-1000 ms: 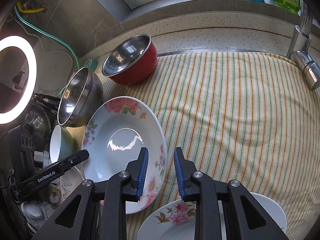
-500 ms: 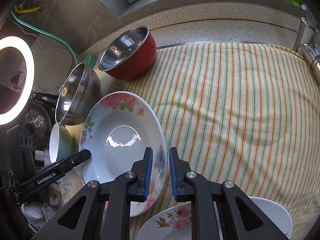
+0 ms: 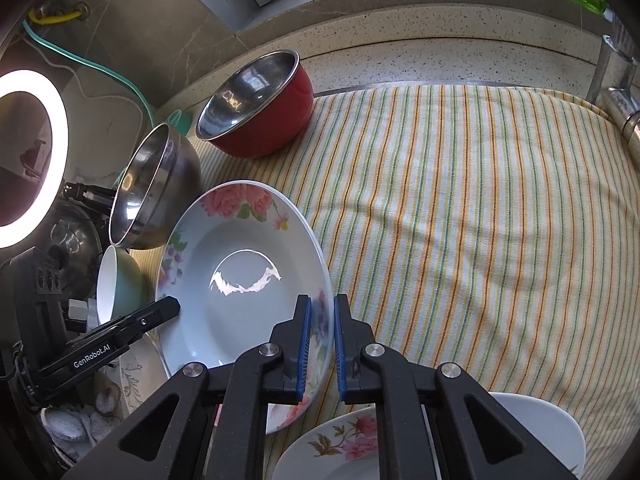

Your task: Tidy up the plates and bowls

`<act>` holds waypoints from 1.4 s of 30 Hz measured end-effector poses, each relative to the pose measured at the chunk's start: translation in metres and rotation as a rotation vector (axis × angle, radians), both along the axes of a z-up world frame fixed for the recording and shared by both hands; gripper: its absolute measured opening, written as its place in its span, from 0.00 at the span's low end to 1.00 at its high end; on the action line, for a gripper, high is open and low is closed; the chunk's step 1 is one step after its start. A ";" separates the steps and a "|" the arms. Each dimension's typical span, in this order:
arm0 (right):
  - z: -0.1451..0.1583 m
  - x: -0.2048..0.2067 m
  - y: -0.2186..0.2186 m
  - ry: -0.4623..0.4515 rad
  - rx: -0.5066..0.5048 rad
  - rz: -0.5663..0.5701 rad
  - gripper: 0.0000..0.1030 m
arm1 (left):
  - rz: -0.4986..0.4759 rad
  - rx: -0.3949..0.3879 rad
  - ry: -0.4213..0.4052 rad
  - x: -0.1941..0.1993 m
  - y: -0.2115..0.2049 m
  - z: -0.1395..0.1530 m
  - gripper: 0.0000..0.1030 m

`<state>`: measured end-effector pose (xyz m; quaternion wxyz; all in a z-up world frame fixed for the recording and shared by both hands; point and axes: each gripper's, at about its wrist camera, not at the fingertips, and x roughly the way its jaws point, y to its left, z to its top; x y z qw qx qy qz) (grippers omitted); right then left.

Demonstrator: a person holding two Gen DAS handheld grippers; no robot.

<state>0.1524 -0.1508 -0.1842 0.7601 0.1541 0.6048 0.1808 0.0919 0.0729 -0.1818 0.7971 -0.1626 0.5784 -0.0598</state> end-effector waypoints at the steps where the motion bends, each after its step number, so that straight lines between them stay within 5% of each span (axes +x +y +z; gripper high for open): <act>1: 0.000 -0.001 0.000 0.001 0.000 -0.001 0.10 | -0.002 0.003 -0.003 0.000 0.000 0.001 0.14; 22: 0.031 -0.022 -0.018 -0.049 0.019 -0.027 0.10 | -0.025 0.005 -0.051 -0.013 -0.011 0.025 0.14; 42: 0.054 -0.079 -0.080 -0.072 0.006 -0.138 0.10 | -0.148 -0.026 -0.059 -0.043 -0.069 0.037 0.15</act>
